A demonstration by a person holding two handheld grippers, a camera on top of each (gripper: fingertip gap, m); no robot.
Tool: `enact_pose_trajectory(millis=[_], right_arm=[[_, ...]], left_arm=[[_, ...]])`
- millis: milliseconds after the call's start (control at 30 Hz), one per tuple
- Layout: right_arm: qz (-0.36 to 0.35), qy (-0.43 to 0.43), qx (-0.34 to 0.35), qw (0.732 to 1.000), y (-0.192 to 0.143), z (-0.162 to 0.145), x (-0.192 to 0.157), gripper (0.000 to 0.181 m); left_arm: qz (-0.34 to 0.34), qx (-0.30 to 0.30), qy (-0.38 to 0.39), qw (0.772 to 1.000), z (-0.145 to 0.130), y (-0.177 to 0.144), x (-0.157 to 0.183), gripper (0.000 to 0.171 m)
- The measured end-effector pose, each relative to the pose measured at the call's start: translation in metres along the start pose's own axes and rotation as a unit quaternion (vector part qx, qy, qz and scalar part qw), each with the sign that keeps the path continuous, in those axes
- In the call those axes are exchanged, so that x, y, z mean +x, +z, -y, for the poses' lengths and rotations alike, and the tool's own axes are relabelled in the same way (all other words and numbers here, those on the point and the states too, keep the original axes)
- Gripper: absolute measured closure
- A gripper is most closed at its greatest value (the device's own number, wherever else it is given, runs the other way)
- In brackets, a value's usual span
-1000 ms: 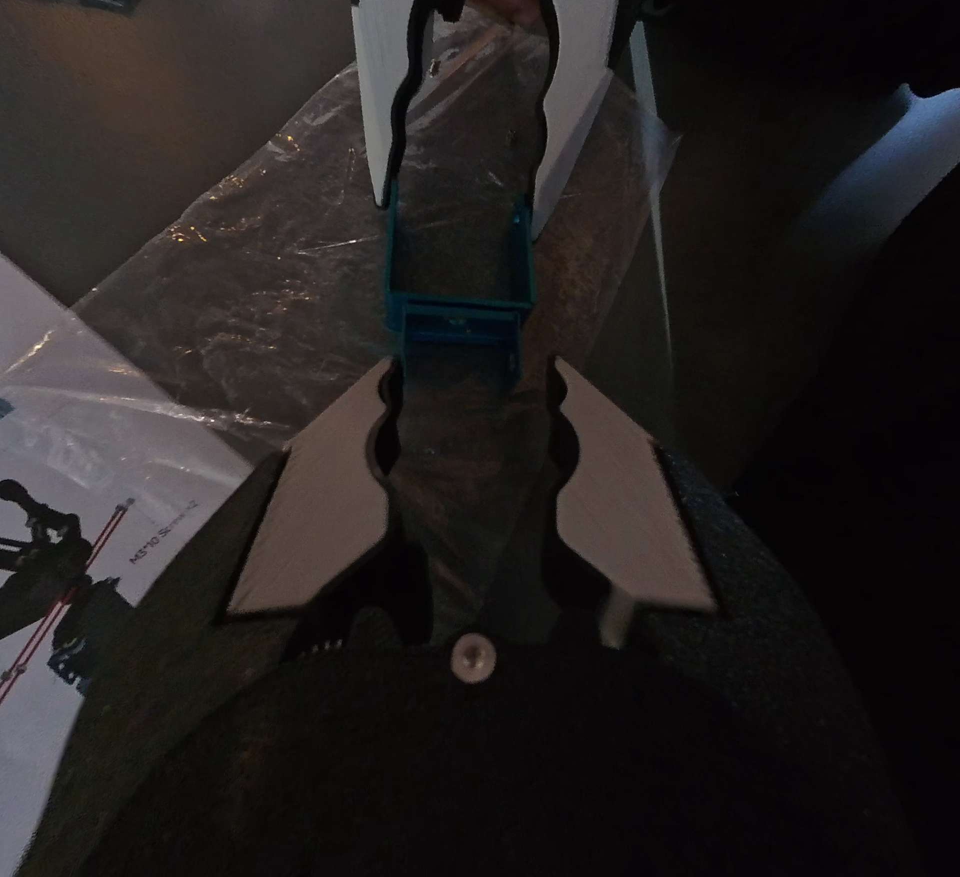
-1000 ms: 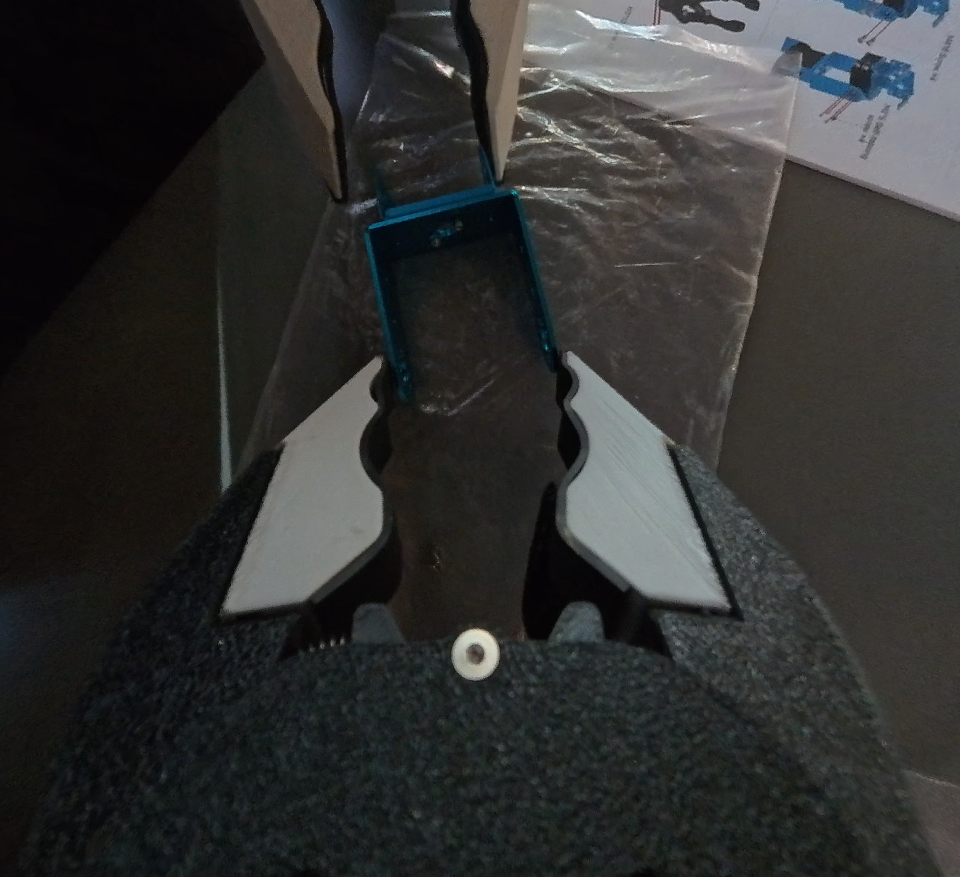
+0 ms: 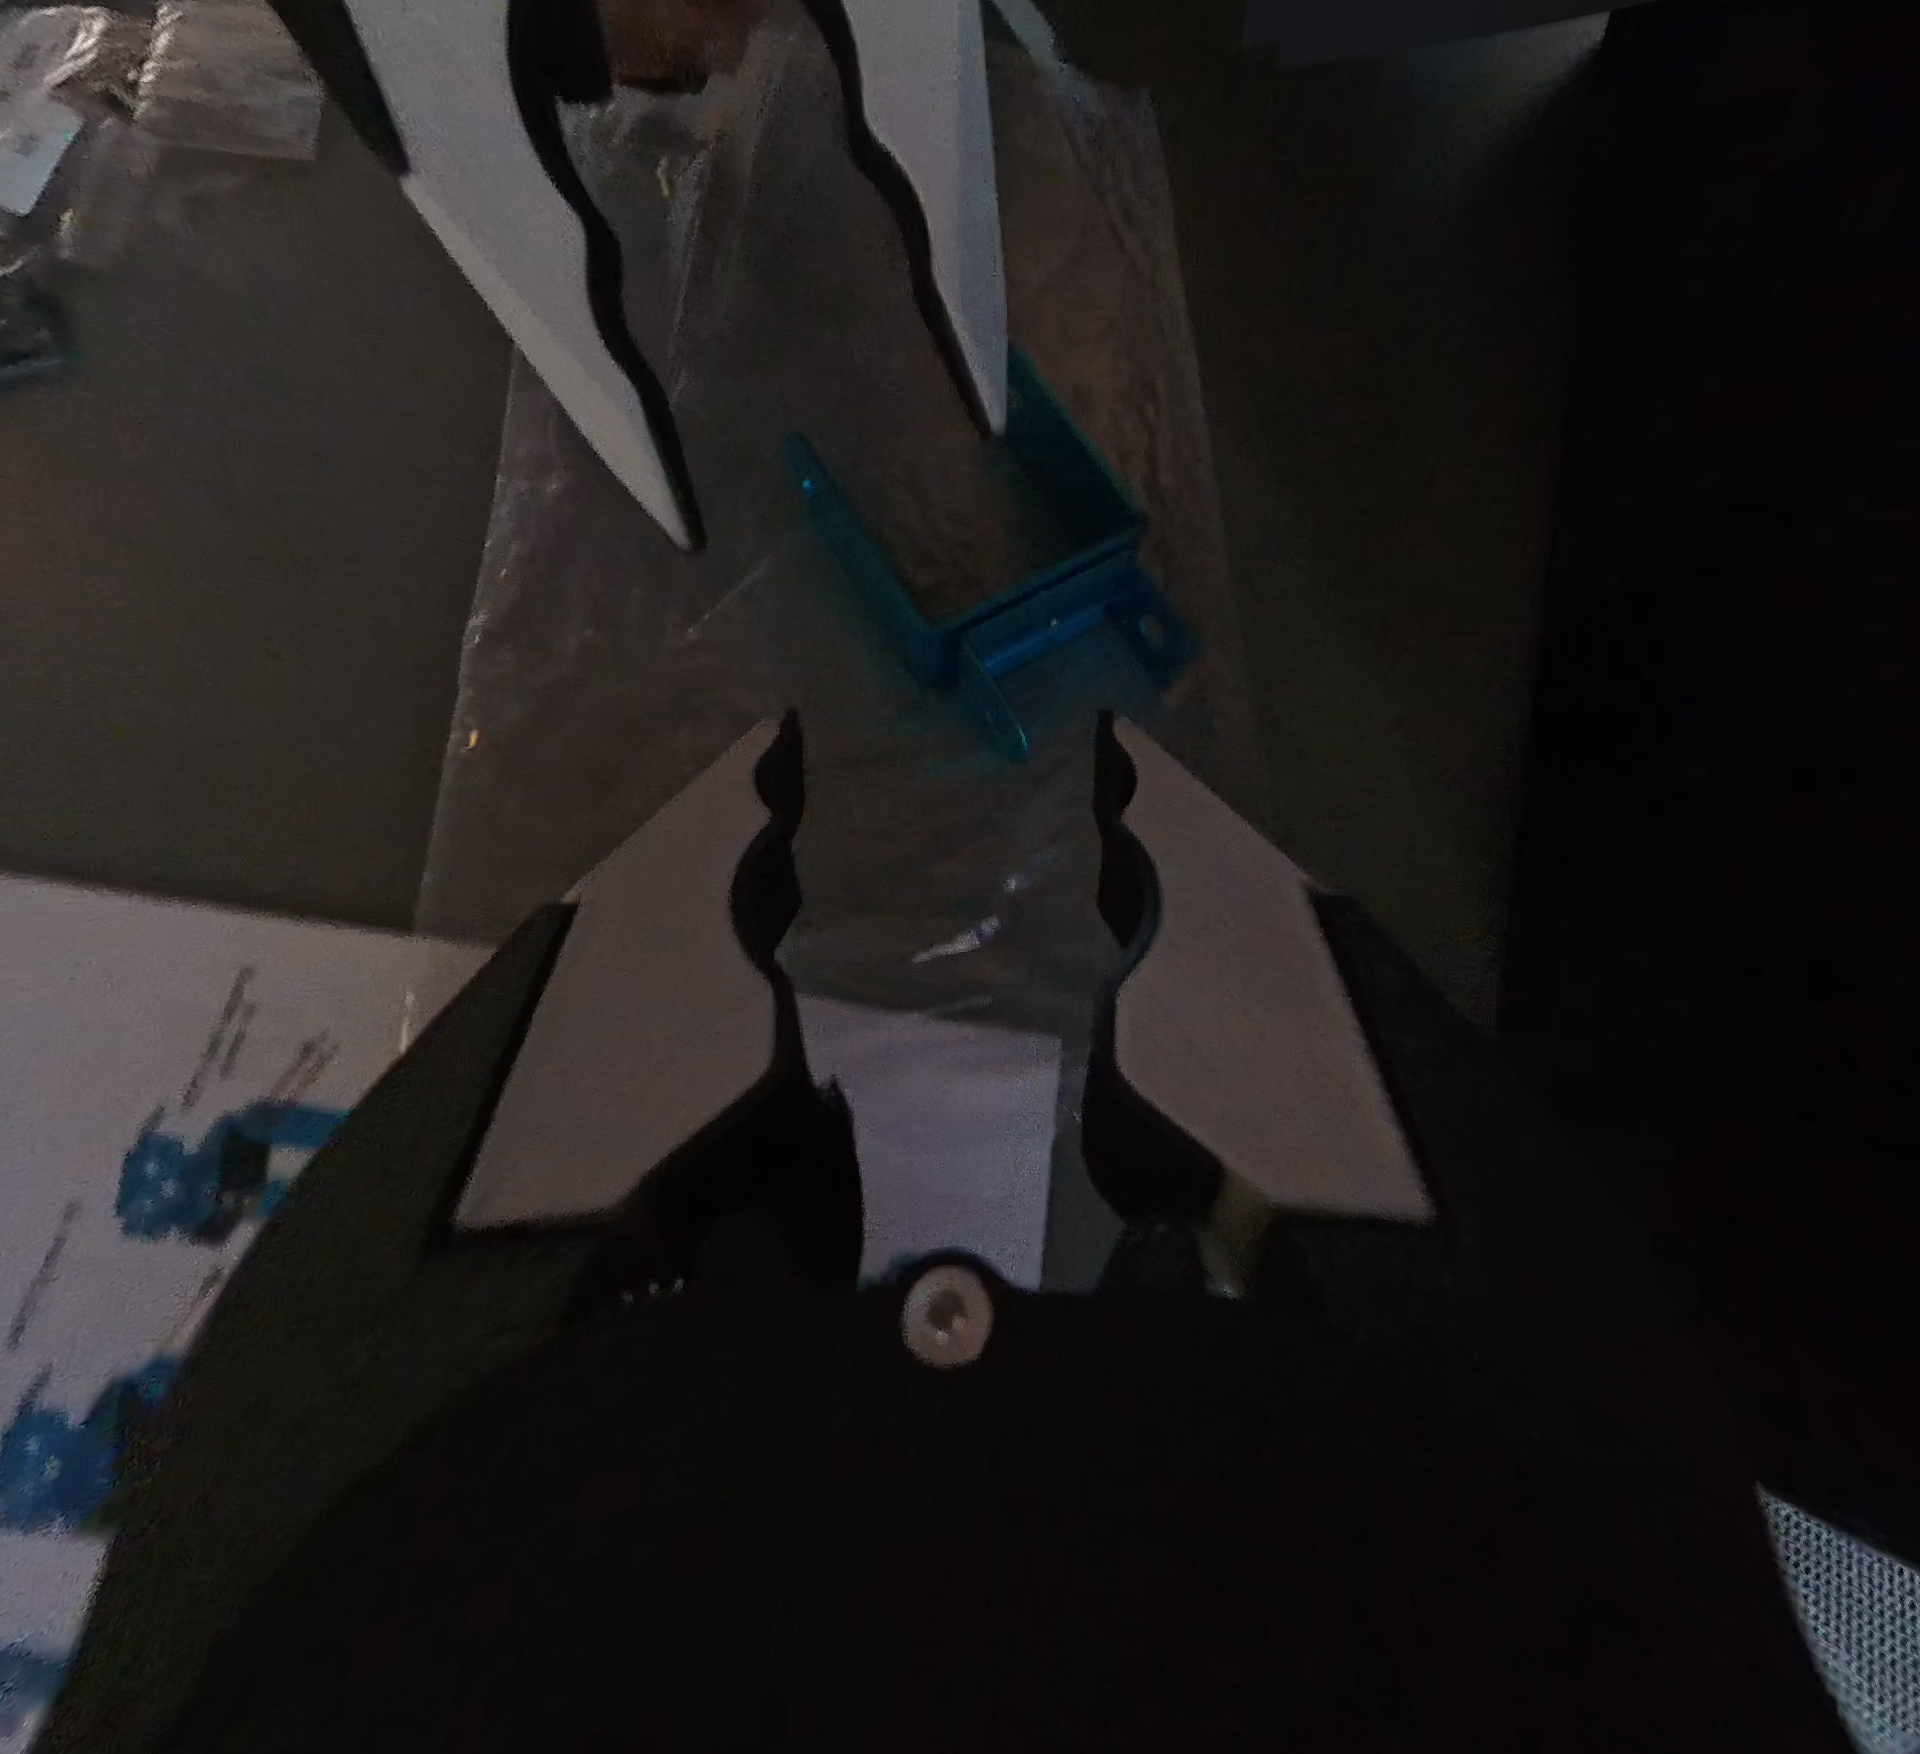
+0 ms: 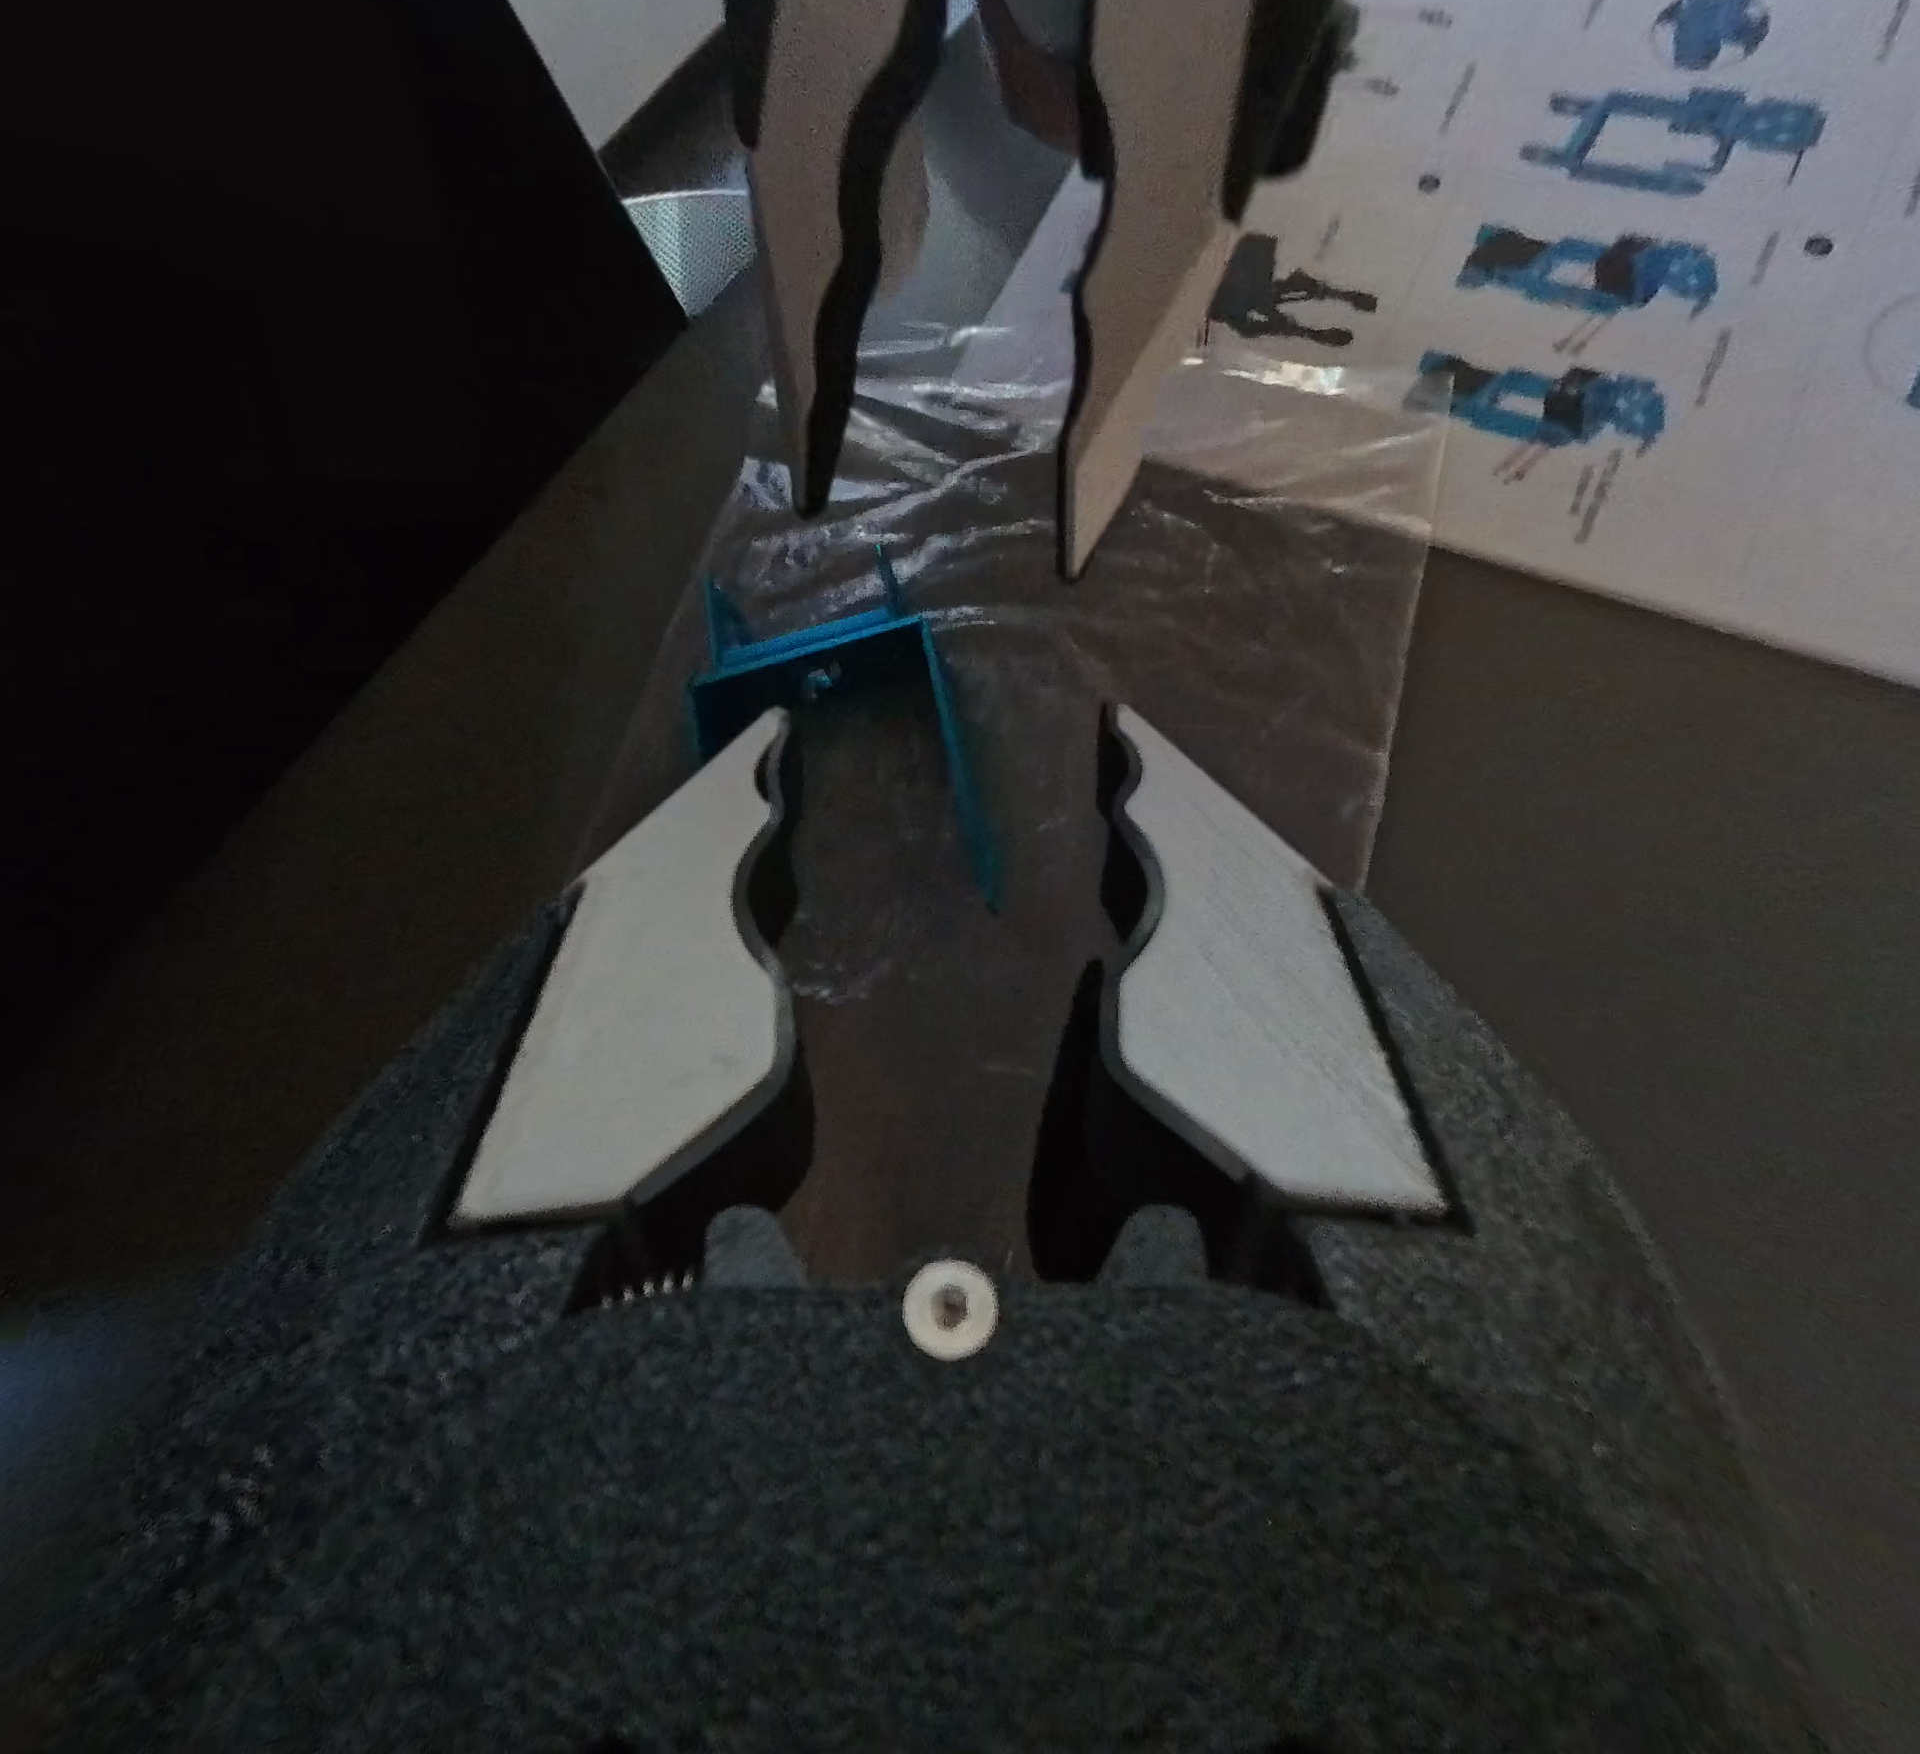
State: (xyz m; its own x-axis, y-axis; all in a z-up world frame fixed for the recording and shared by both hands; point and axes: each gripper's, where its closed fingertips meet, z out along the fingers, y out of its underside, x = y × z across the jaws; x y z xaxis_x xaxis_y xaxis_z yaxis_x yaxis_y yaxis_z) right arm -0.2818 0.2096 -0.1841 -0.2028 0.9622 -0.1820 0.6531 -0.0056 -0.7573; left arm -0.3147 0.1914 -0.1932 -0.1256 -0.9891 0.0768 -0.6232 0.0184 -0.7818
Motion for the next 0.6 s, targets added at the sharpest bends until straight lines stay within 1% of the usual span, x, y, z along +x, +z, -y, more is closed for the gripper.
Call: enact_pose_trajectory(millis=[67,167,200,267,400,467,600], right_arm=[[-0.018,-0.008,0.001,1.0,0.004,-0.001,0.001,0.122],[-0.024,-0.013,-0.007,1.0,0.011,-0.006,-0.003,0.121],[-0.027,-0.013,-0.012,0.999,0.013,-0.008,-0.003,0.118],[-0.035,-0.011,-0.014,0.999,0.015,-0.009,-0.001,0.118],[-0.038,-0.009,-0.017,0.999,0.019,-0.009,0.0,0.118],[-0.041,-0.008,-0.024,0.999,0.021,-0.011,0.001,0.117],[-0.04,-0.009,-0.016,0.999,0.023,-0.007,-0.001,0.118]], left_arm=[[-0.022,0.008,0.001,1.0,0.003,0.007,-0.001,0.116],[-0.032,0.005,-0.002,0.999,0.003,0.013,0.0,0.117],[-0.029,0.009,0.003,1.0,0.005,0.014,0.0,0.119],[-0.025,0.017,0.019,0.999,0.009,0.015,0.003,0.124],[-0.005,0.006,0.031,0.999,0.008,0.02,0.001,0.127],[-0.003,-0.001,0.033,0.999,0.006,0.021,0.001,0.127],[-0.002,-0.01,0.037,0.999,0.005,0.025,0.002,0.128]])
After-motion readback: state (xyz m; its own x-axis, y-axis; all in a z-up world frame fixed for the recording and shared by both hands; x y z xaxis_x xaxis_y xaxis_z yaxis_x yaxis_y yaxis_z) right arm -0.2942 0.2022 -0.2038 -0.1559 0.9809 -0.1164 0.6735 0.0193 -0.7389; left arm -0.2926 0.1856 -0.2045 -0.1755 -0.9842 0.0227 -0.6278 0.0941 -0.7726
